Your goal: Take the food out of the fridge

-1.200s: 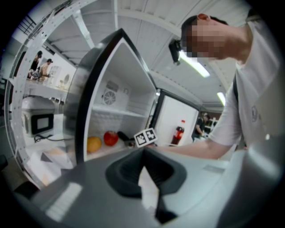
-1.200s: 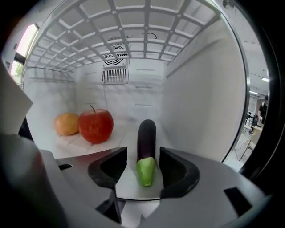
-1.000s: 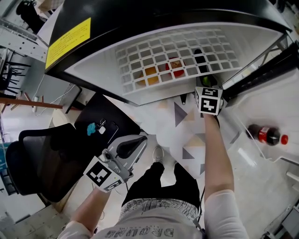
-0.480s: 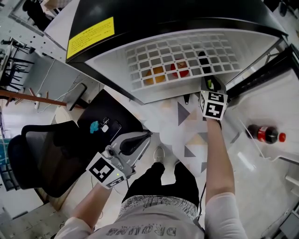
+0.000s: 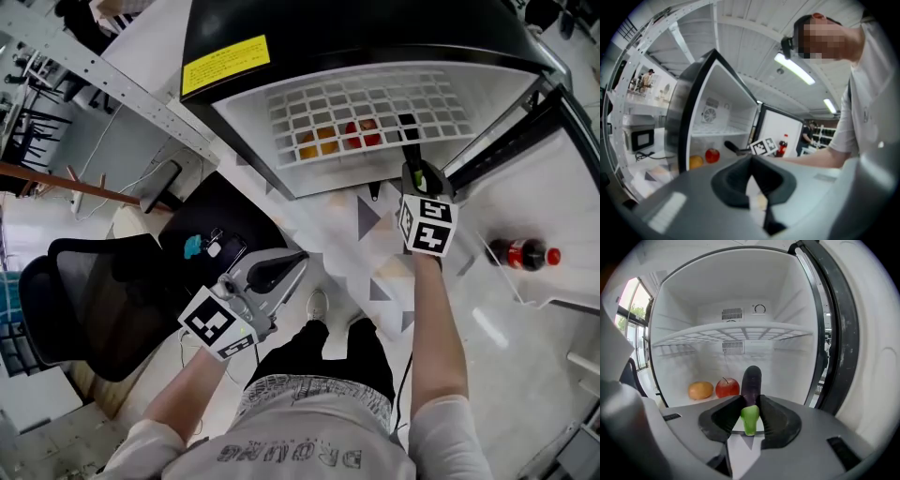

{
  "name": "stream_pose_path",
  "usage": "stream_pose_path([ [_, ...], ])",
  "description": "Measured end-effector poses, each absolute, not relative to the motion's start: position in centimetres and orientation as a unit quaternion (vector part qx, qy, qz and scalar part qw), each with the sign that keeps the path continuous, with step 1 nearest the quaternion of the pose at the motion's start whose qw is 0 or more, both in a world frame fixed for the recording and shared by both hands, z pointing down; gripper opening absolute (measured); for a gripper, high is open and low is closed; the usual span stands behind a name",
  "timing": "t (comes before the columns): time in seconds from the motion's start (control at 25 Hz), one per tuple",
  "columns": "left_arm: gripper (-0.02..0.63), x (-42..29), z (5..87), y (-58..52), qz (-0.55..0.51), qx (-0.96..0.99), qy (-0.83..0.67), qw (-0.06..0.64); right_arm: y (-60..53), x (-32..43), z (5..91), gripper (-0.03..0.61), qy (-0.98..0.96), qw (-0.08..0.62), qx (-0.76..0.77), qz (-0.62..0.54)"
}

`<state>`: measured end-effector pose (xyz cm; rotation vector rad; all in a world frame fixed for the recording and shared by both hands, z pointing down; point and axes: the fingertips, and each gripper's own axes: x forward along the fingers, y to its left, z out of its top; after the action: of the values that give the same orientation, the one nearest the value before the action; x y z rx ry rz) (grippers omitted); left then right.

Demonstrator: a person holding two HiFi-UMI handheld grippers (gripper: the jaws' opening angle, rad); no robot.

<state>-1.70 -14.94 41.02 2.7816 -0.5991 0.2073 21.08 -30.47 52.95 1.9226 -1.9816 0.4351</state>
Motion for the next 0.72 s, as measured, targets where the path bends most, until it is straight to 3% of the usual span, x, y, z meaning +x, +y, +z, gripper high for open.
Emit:
stream_pose_path([
  [0.72, 0.006, -1.7, 37.7, -12.8, 0.048, 0.972, -0.200, 0.117, -19.7, 18.3, 48.2, 0.115, -0.719, 0.183, 0.652, 0.155],
])
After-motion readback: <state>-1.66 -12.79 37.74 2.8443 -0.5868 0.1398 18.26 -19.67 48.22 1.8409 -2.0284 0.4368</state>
